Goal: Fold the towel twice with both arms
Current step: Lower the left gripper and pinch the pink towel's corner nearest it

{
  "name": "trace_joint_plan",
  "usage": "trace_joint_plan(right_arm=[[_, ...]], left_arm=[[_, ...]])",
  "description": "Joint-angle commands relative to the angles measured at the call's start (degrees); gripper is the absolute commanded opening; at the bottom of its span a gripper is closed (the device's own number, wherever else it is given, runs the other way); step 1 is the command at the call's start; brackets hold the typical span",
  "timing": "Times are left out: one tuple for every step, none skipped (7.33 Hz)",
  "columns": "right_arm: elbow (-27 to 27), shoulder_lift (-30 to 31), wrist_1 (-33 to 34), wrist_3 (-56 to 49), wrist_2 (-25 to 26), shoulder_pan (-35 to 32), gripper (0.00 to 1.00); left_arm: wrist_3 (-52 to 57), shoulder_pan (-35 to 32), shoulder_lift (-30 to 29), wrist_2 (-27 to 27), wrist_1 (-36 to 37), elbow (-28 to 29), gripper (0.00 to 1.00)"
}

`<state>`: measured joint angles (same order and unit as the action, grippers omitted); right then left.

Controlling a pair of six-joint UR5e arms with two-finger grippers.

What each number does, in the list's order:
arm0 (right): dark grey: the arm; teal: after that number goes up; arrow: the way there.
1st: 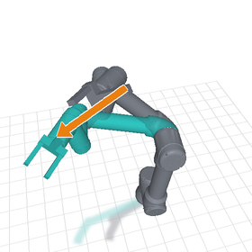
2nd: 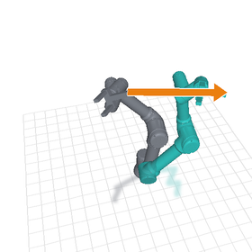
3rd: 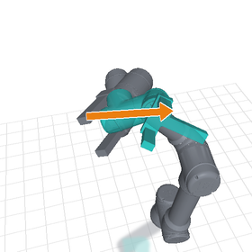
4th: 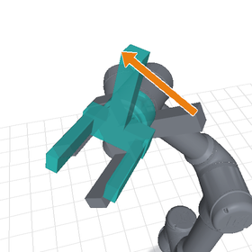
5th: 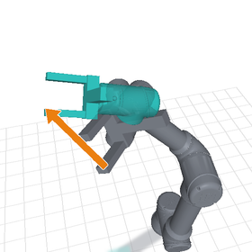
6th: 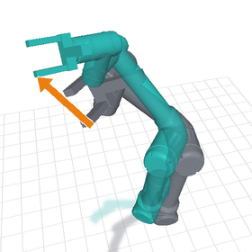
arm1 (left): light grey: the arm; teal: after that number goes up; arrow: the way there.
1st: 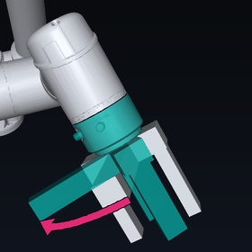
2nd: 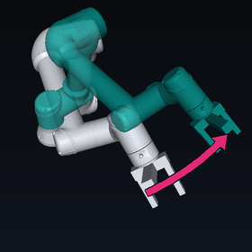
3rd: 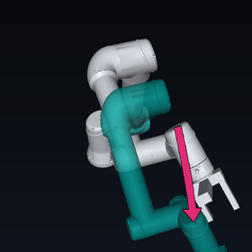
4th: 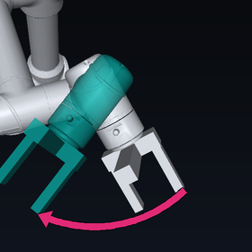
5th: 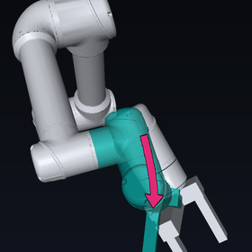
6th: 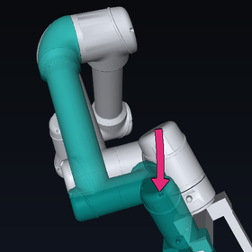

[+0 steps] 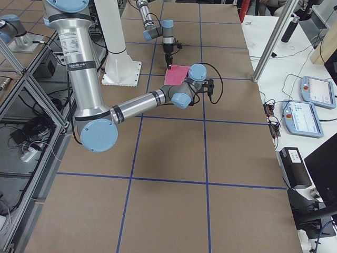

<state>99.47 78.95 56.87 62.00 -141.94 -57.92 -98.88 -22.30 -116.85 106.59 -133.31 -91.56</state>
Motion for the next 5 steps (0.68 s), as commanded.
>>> trace_joint_plan(right_arm=[[-0.1, 0.2, 0.0, -0.1, 0.0, 0.0, 1.0], [-0.1, 0.4, 0.0, -0.5, 0.0, 0.0, 1.0], [-0.1, 0.4, 0.0, -0.5, 0.0, 0.0, 1.0], [-0.1, 0.4, 0.0, -0.1, 0.0, 0.0, 1.0], [-0.1, 0.2, 0.0, 0.1, 0.0, 0.0, 1.0]], left_arm=[[-0.1, 0.1, -1.2, -0.1, 0.1, 1.0, 0.41], [-0.2, 0.1, -1.5, -0.1, 0.1, 1.1, 0.28], [-0.3, 0.1, -1.9, 0.0, 0.1, 1.0, 0.12], [-0.3, 0.1, -1.9, 0.2, 0.1, 0.7, 0.0], [-0.3, 0.0, -1.9, 0.2, 0.1, 0.3, 0.0]])
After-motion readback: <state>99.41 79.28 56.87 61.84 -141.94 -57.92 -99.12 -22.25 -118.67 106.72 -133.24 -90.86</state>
